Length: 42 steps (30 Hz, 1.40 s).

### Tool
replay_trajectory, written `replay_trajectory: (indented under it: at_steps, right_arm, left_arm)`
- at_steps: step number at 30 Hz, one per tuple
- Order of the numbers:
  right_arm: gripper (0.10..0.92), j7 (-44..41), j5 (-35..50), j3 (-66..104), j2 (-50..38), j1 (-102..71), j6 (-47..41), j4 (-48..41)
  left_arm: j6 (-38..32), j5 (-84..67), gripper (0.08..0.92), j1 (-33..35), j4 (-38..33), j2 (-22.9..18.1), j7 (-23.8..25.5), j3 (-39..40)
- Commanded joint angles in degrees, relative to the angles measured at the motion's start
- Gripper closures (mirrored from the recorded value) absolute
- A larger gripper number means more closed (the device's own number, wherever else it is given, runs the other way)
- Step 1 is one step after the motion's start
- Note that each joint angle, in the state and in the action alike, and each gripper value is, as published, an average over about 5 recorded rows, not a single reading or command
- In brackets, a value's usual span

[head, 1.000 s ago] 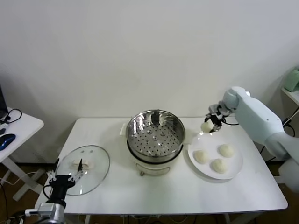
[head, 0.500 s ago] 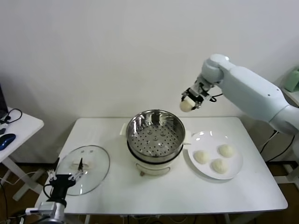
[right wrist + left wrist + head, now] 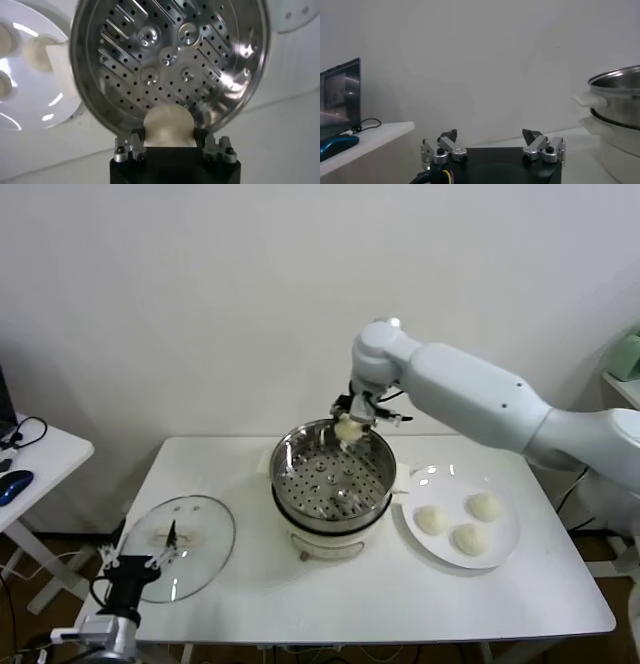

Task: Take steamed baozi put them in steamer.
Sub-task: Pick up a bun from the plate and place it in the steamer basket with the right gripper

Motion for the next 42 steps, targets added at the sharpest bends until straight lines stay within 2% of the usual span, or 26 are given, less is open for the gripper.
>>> replay_trajectory:
  at_steps: [1, 12, 22, 25, 31, 37, 42]
  right_arm:
    - [0.387, 0.90, -10.10, 0.91, 6.53, -5.06, 3.55, -4.54]
    - [0.381, 1.44, -12.30, 2.06, 8.00, -7.44, 4.01, -8.10]
    - [0.380, 1.33, -12.66, 2.33, 7.91, -8.03, 4.23, -8.41]
    - [0.349, 1.22, -12.39, 2.33, 7.80, -7.88, 4.21, -8.27]
    - [0.218, -0.80, -10.15, 2.33, 7.36, -7.25, 4.11, -7.40]
    - [0.203, -2.97, -6.74, 2.13, 5.34, -5.14, 3.67, -4.27]
    - [0.203, -5.91, 1.17, 1.34, 0.77, 0.19, 2.22, 0.51]
  left_arm:
    - [0.23, -0.60, 0.177, 0.42, -0.67, 0.17, -0.07, -0.18]
    - [3.19, -5.20, 0.177, 0.79, -2.26, 0.47, -3.43, -0.49]
    - [3.01, -5.51, 0.177, 0.93, -1.45, 0.36, -3.64, -0.38]
    - [3.00, -5.54, 0.177, 0.88, -1.35, 0.36, -3.67, -0.41]
    - [2.98, -5.54, 0.177, 0.73, -1.10, 0.29, -3.76, -0.40]
    - [3.03, -5.55, 0.177, 0.60, -1.02, 0.06, -3.89, -0.26]
    - [3.18, -5.55, 0.177, 0.46, -0.93, -0.04, -4.03, -0.20]
